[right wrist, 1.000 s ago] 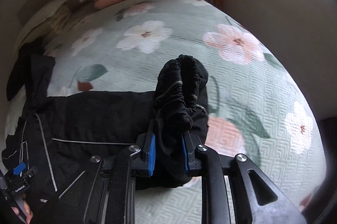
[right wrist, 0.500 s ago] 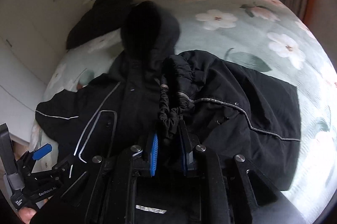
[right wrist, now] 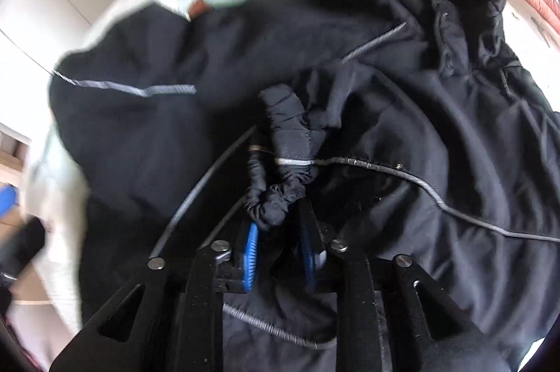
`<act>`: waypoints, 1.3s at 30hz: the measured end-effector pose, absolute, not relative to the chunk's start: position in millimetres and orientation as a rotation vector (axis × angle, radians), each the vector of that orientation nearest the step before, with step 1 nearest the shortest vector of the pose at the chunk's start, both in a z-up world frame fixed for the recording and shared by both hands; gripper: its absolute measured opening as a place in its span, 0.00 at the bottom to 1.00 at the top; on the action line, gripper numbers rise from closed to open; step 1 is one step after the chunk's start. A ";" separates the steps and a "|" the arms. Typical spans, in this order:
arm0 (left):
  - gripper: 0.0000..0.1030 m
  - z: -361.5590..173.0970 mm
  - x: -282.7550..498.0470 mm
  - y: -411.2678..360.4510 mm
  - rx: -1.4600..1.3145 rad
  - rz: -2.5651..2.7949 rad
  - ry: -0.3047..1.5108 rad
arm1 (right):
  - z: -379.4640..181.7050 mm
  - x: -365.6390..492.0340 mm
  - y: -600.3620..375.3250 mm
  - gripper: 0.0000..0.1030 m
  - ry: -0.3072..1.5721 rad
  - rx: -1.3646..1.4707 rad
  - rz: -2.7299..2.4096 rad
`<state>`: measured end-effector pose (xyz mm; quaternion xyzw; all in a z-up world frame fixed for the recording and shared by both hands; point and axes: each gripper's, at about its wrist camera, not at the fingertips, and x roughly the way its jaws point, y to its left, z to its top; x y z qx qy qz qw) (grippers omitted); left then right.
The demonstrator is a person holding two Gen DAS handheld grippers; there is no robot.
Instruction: Fold large clothes
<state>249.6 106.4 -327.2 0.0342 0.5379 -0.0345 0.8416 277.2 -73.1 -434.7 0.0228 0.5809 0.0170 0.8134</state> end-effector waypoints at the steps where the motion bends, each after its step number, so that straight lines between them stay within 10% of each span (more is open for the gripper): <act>1: 0.91 -330.0 250.0 110.7 0.073 -0.070 1.139 | -434.7 277.4 -68.8 0.29 1.239 0.037 0.037; 5: 0.91 -334.5 256.8 119.9 0.064 -0.062 1.146 | -429.9 280.9 -57.2 0.67 1.275 0.105 0.134; 16: 0.91 -323.8 274.7 83.2 -0.026 -0.249 1.156 | -323.2 210.6 -136.2 0.67 1.159 0.134 -0.016; 26: 0.91 -374.9 303.8 -14.6 0.005 -0.493 1.220 | -416.0 203.1 -254.2 0.46 1.282 0.215 -0.288; 31: 0.69 -397.3 325.4 -23.3 -0.061 -0.550 1.301 | -430.0 205.5 -235.6 0.47 1.245 0.142 -0.316; 35: 0.28 -401.2 326.5 -31.1 -0.070 -0.588 1.300 | -426.4 208.6 -236.5 0.47 1.248 0.158 -0.294; 39: 0.18 -376.7 325.1 -29.3 -0.073 -0.599 1.236 | -408.3 205.6 -248.8 0.48 1.262 0.160 -0.265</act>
